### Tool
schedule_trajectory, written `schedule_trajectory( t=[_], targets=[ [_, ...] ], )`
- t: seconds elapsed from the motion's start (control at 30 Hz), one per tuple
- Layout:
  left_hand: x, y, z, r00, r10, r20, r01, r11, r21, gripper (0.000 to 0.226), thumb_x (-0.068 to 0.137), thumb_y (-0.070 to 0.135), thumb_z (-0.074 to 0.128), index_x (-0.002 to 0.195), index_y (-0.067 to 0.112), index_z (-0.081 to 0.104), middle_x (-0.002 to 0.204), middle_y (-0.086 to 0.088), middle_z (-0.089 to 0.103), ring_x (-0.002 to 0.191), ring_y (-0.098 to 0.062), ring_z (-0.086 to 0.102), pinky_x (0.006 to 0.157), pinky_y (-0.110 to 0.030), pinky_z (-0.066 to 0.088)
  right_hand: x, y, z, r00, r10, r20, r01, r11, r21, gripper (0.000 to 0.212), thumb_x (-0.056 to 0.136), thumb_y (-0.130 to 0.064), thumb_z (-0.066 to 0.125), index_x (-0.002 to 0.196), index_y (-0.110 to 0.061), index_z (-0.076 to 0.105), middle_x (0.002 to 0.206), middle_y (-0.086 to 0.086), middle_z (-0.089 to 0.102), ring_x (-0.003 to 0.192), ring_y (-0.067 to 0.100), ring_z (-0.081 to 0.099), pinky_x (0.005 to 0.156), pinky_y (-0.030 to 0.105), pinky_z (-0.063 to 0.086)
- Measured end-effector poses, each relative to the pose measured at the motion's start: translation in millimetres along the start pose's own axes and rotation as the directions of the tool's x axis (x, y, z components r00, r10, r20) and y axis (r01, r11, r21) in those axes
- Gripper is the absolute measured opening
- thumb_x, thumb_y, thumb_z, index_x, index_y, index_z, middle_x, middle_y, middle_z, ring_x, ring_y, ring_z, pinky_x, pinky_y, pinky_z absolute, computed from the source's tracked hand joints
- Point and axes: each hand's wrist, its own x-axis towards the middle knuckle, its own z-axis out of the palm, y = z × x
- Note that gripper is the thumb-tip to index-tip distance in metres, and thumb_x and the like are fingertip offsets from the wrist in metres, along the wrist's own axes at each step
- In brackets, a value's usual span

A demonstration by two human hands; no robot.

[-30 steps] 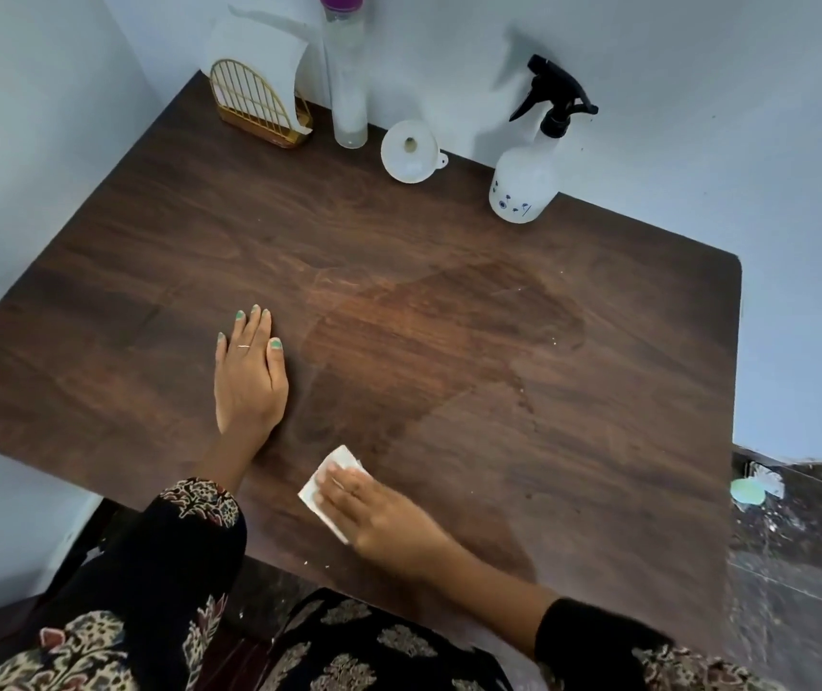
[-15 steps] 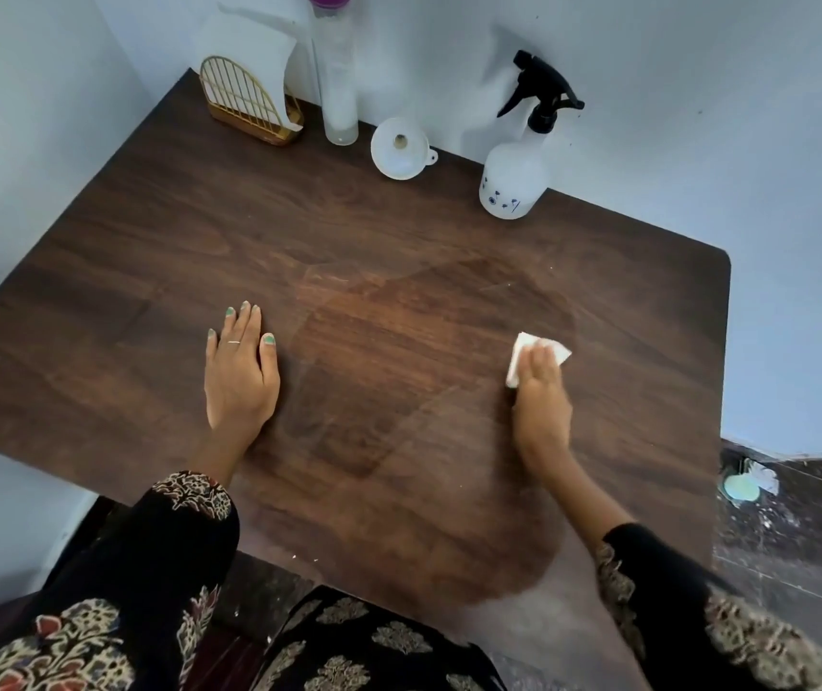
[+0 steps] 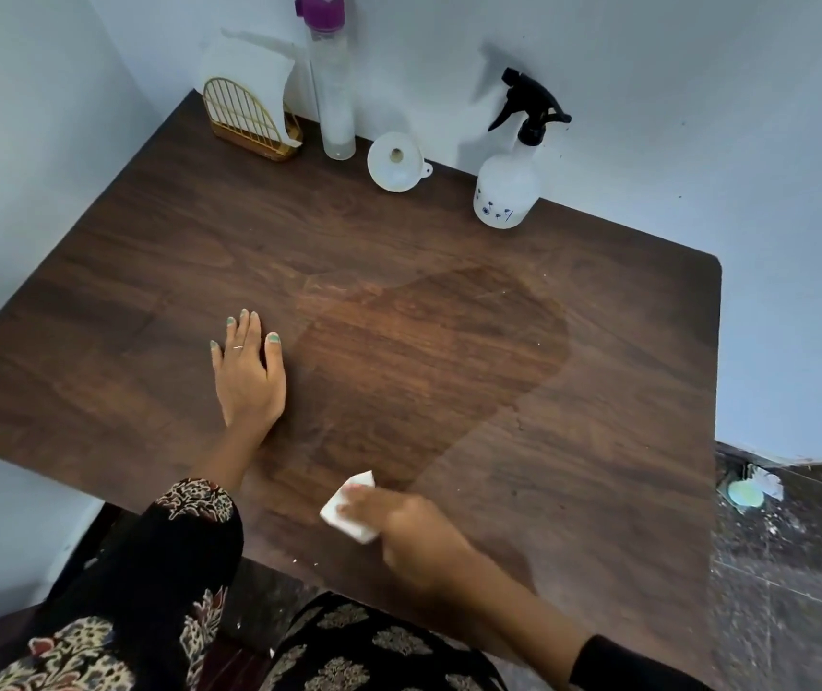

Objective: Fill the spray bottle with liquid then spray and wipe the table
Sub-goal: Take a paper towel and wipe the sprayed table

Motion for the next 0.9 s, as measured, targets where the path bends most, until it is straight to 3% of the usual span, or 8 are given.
schedule_trajectory(
  t=[0.13, 0.23, 0.3, 0.4, 0.6, 0.7, 0.8, 0.9],
  targets=[
    [0, 48, -11, 0.968, -0.207, 0.14, 0.243, 0.915, -0.323, 0.046, 0.097, 0.026, 0.047, 0.138, 0.007, 0.043, 0.147, -0.007, 0.041, 0.144, -0.022, 0.02, 0.117, -0.03, 0.007, 25, 5, -58, 0.881, 0.462, -0.105, -0.364, 0.801, 0.476, 0.042, 0.081, 0.012, 0.043, 0.113, -0.004, 0.066, 0.107, 0.004, 0.067, 0.097, 0.014, 0.063, 0.087, 0.028, 0.049],
    [-15, 93, -37, 0.844, -0.104, 0.526, 0.472, 0.611, -0.636, 0.033, 0.096, 0.022, 0.049, 0.124, 0.005, 0.057, 0.119, -0.006, 0.06, 0.126, -0.025, 0.05, 0.104, -0.023, 0.039, 31, 9, -99, 0.818, 0.572, 0.058, -0.392, 0.48, 0.785, 0.032, 0.089, 0.012, 0.044, 0.105, -0.008, 0.063, 0.101, 0.011, 0.066, 0.082, 0.014, 0.066, 0.079, 0.03, 0.054],
    [-26, 109, -51, 0.668, 0.123, 0.734, 0.487, 0.673, -0.556, 0.036, 0.097, 0.03, 0.045, 0.12, 0.008, 0.061, 0.122, -0.003, 0.062, 0.117, -0.016, 0.058, 0.1, -0.022, 0.045, 31, 14, -118, 0.851, 0.515, 0.105, -0.376, 0.458, 0.806, 0.031, 0.093, 0.007, 0.042, 0.106, -0.013, 0.062, 0.104, 0.009, 0.066, 0.09, 0.017, 0.065, 0.085, 0.032, 0.052],
    [-37, 125, -62, 0.465, 0.286, 0.838, 0.388, 0.785, -0.483, 0.033, 0.092, 0.033, 0.056, 0.12, 0.019, 0.065, 0.119, 0.004, 0.067, 0.113, -0.007, 0.06, 0.097, -0.021, 0.046, 30, 17, -138, 0.883, 0.453, 0.126, -0.391, 0.559, 0.732, 0.027, 0.095, 0.002, 0.042, 0.107, -0.011, 0.062, 0.104, 0.007, 0.065, 0.096, 0.018, 0.061, 0.086, 0.035, 0.048],
    [-41, 132, -54, 0.593, 0.202, 0.78, 0.347, 0.809, -0.473, 0.021, 0.084, 0.004, 0.066, 0.105, 0.007, 0.07, 0.095, -0.009, 0.074, 0.091, -0.019, 0.07, 0.085, -0.031, 0.056, 37, 19, -144, 0.858, 0.507, -0.083, -0.394, 0.752, 0.528, 0.02, 0.085, 0.0, 0.061, 0.105, -0.004, 0.06, 0.098, 0.007, 0.065, 0.086, 0.017, 0.061, 0.072, 0.029, 0.05],
    [-41, 130, -50, 0.664, 0.119, 0.738, 0.442, 0.734, -0.515, 0.017, 0.087, 0.005, 0.062, 0.103, 0.004, 0.069, 0.088, -0.007, 0.071, 0.076, -0.009, 0.07, 0.07, -0.024, 0.058, 37, 17, -135, 0.783, 0.593, -0.187, -0.294, 0.619, 0.729, 0.035, 0.08, -0.005, 0.072, 0.112, -0.009, 0.061, 0.105, 0.005, 0.067, 0.092, 0.017, 0.066, 0.076, 0.03, 0.057],
    [-41, 127, -46, 0.669, 0.056, 0.741, 0.509, 0.692, -0.511, 0.019, 0.088, 0.009, 0.062, 0.106, 0.005, 0.068, 0.09, -0.004, 0.072, 0.077, -0.006, 0.07, 0.066, -0.02, 0.057, 32, 14, -126, 0.76, 0.649, -0.034, -0.263, 0.355, 0.897, 0.036, 0.08, -0.004, 0.071, 0.114, -0.004, 0.061, 0.107, 0.012, 0.07, 0.097, 0.026, 0.069, 0.081, 0.037, 0.058],
    [-45, 121, -42, 0.636, 0.041, 0.77, 0.558, 0.665, -0.496, 0.016, 0.089, 0.012, 0.062, 0.104, 0.009, 0.069, 0.094, -0.005, 0.072, 0.083, -0.011, 0.07, 0.071, -0.023, 0.058, 30, 12, -115, 0.74, 0.672, -0.04, -0.293, 0.374, 0.88, 0.029, 0.081, 0.0, 0.067, 0.109, 0.002, 0.064, 0.1, 0.013, 0.072, 0.086, 0.021, 0.071, 0.077, 0.035, 0.059]
  ],
)
